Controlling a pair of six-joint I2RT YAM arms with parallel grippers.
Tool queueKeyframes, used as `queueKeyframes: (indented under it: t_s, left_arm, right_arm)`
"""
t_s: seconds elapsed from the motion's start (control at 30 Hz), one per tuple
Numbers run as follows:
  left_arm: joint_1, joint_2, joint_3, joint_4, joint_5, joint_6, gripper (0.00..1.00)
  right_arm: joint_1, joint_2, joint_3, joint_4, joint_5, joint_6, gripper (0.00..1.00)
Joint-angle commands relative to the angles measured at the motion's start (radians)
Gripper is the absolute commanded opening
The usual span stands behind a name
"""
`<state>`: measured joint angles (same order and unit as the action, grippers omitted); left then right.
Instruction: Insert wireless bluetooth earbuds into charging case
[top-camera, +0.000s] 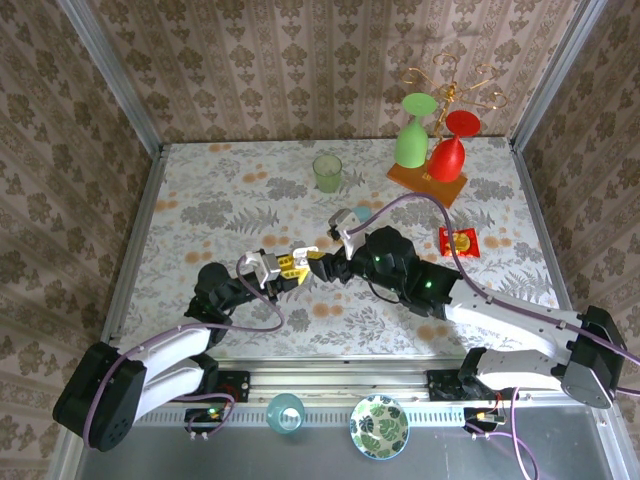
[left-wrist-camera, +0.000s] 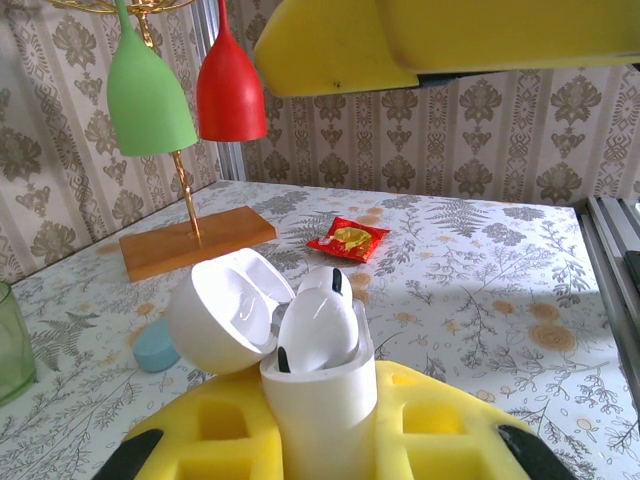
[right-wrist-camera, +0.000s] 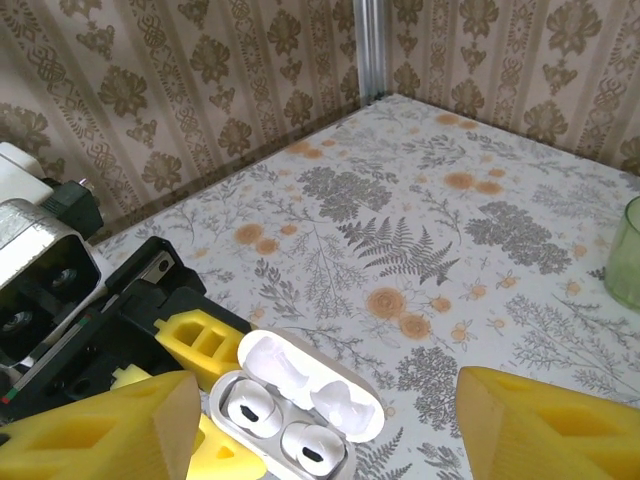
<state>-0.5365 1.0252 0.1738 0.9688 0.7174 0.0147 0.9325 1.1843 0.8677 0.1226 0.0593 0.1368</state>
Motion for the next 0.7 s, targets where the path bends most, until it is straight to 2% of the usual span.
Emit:
queueKeyframes:
  t_s: [0.0, 0.33, 0.47, 0.67]
  left_arm:
    - [-0.005, -0.018, 0.006, 0.031, 0.036, 0.011, 0.0]
    - [-0.011, -0.021, 0.01, 0.045, 0.057, 0.004, 0.0]
    - [-0.011, -0.022, 0.006, 0.044, 0.05, 0.013, 0.0]
    - [-0.011, -0.022, 0.001, 0.044, 0.049, 0.022, 0.0]
  right_arm:
    - [-0.004, 0.028, 0.027, -0.031, -0.053, 0.048, 0.69]
    - [-0.01, 0.096, 0.051, -0.076, -0.064, 0.058, 0.7]
    - [-0.018, 0.066, 0.038, -0.064, -0.066, 0.08, 0.7]
    - [-0.093, 0.014, -0.02, 0.0, -0.134, 0.162, 0.7]
